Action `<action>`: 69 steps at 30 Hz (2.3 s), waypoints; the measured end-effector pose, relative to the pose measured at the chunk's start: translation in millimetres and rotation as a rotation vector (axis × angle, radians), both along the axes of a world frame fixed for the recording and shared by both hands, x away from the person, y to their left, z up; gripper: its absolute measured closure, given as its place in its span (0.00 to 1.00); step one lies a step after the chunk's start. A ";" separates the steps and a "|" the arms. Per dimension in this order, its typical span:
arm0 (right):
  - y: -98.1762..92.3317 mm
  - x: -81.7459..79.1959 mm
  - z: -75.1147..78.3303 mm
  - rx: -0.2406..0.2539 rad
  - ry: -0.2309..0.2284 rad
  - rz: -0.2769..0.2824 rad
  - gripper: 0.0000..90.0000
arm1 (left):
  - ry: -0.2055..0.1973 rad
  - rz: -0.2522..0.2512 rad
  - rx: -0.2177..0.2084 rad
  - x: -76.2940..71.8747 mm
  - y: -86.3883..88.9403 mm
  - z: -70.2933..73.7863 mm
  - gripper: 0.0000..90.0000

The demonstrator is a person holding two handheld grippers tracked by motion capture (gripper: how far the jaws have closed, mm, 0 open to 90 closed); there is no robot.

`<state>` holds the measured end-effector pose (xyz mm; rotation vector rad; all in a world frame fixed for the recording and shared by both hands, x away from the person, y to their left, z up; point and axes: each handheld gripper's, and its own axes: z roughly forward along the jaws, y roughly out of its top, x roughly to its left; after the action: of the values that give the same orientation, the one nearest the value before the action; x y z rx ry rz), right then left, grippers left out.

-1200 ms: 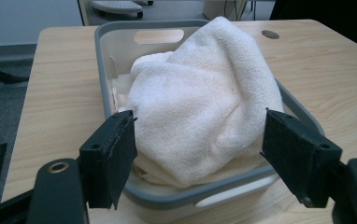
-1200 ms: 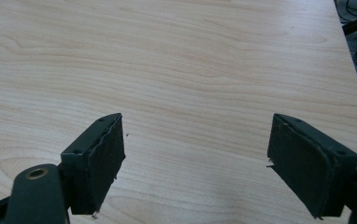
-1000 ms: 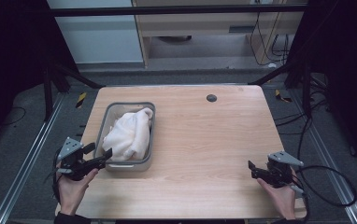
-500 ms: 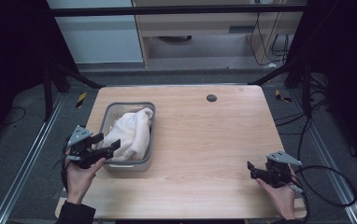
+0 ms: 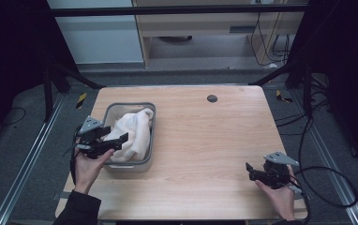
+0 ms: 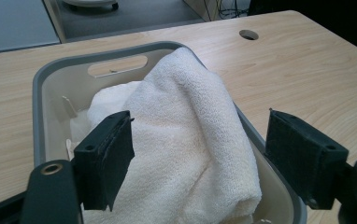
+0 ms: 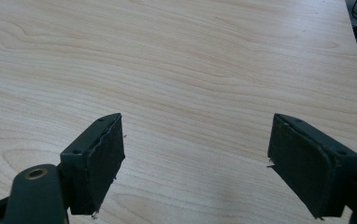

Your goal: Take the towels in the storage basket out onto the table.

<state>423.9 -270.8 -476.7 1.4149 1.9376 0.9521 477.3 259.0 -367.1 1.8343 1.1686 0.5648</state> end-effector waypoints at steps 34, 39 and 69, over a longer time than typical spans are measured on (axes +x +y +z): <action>4.3 4.4 -4.0 -0.023 0.050 0.018 0.19 | 0.086 -0.019 0.143 40.7 -49.1 -12.2 0.22; 4.5 4.8 -4.4 -0.022 0.062 0.019 0.19 | 0.105 -0.014 0.155 43.8 -52.4 -17.8 0.23; 4.6 8.0 -9.6 -0.054 0.107 0.028 0.17 | 0.213 0.019 0.200 53.3 -60.9 -54.8 0.44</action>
<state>431.9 -266.2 -486.3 1.4374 2.0506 0.8457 530.6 198.1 -421.9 2.0965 1.3103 0.5225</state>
